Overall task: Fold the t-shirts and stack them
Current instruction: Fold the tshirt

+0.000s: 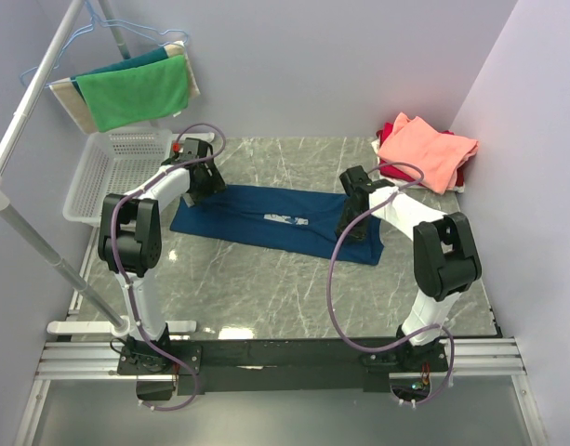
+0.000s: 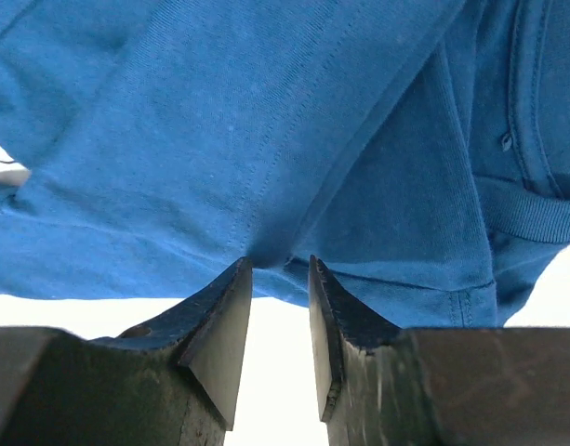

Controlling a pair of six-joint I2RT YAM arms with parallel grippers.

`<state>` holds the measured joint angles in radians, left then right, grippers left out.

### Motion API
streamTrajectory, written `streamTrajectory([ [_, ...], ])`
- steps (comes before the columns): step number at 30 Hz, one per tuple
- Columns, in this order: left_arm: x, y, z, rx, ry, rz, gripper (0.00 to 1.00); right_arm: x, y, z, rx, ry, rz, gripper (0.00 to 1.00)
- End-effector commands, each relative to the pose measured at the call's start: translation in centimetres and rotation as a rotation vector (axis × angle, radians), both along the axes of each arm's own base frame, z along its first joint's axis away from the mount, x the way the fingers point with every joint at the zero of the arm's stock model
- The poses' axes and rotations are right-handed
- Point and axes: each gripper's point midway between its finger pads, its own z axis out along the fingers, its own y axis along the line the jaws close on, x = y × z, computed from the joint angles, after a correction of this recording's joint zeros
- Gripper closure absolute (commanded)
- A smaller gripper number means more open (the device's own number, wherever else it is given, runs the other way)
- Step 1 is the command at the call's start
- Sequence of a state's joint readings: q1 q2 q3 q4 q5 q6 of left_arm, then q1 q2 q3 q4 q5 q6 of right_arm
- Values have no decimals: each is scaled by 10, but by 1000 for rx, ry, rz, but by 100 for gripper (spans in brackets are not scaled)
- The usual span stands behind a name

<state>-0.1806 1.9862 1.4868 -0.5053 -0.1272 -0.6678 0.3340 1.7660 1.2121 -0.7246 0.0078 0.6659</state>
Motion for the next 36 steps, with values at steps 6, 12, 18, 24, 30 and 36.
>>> streamTrajectory([
  [6,7,-4,24,0,-58,-37,20,6,3,-13,-17,12,-11,64],
  [12,8,-3,26,12,-60,-43,20,9,4,-15,-19,16,-14,90],
  [18,7,-3,28,17,-59,-47,20,18,3,0,-29,-22,-25,100],
  [24,6,-3,30,13,-65,-48,20,30,2,24,-33,-82,-26,100],
  [30,3,-3,31,12,-65,-44,20,53,9,38,-20,-141,-13,100],
  [36,1,0,35,23,-65,-41,20,89,19,49,-1,-203,-6,100],
])
